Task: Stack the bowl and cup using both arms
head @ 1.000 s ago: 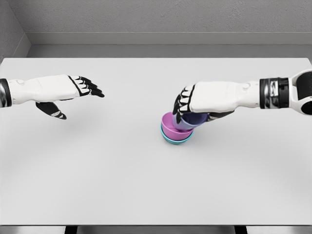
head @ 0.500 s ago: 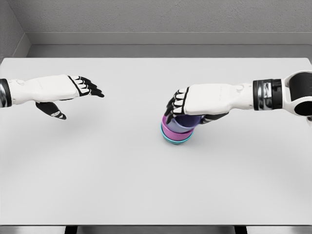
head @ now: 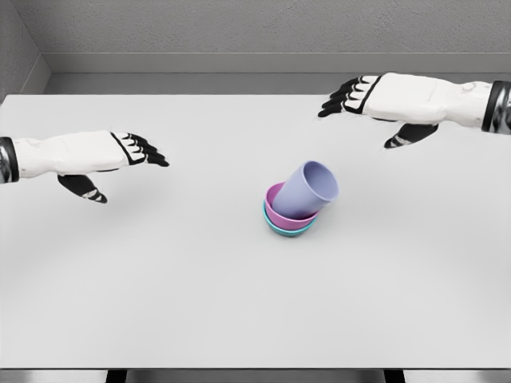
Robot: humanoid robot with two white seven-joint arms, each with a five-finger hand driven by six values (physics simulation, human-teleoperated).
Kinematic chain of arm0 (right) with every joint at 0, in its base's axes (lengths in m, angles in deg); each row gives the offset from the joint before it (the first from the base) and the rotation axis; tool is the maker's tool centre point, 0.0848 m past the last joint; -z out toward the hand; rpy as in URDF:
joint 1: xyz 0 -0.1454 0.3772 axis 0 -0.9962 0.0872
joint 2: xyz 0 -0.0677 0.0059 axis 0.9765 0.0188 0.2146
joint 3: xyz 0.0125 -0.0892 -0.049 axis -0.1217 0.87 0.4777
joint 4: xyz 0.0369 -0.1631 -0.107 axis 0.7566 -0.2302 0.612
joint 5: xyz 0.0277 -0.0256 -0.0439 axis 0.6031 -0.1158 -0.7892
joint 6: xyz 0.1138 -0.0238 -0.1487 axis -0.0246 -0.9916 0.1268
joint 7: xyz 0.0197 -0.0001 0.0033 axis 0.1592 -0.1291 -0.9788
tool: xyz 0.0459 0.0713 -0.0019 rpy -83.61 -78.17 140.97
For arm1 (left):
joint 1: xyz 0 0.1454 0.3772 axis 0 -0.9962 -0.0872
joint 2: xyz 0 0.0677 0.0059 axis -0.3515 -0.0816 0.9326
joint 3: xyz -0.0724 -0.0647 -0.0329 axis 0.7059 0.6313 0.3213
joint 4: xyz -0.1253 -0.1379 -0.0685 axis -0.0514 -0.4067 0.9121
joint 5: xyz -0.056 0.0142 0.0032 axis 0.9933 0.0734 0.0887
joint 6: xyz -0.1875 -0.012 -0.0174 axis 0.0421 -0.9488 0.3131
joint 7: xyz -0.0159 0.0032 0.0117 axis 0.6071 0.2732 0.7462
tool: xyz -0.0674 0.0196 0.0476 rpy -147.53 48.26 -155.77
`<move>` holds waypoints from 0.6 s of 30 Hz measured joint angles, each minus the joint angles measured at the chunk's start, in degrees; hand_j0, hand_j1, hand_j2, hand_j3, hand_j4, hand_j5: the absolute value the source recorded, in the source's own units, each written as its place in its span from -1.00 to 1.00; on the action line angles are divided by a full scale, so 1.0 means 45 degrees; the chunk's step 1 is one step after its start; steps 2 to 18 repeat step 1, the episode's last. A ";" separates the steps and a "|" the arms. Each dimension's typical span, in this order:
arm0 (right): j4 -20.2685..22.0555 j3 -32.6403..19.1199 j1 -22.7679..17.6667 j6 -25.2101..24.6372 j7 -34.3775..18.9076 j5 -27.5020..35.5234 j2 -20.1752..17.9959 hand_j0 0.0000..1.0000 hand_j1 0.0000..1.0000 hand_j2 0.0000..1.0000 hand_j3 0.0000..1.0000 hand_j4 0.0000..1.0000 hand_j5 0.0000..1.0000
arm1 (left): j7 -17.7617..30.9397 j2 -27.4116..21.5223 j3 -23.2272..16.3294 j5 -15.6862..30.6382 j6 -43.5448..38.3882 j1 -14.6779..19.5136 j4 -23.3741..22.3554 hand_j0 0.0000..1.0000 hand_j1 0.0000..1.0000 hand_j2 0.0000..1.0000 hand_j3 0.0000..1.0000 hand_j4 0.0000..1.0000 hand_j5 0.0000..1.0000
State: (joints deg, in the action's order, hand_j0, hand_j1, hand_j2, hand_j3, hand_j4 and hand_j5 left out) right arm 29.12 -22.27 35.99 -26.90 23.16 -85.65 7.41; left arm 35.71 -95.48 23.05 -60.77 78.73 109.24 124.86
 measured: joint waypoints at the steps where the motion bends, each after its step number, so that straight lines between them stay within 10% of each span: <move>1: -0.0221 -0.0094 0.0000 0.0001 0.0000 0.0000 -0.0018 1.00 1.00 1.00 1.00 1.00 1.00 | 0.0001 -0.0035 0.0010 0.0010 -0.0001 0.0000 -0.0016 1.00 1.00 1.00 1.00 1.00 1.00; 18: -0.0221 -0.0094 0.0000 0.0001 0.0000 0.0000 -0.0018 1.00 1.00 1.00 1.00 1.00 1.00 | 0.0001 -0.0035 0.0010 0.0010 -0.0001 0.0000 -0.0016 1.00 1.00 1.00 1.00 1.00 1.00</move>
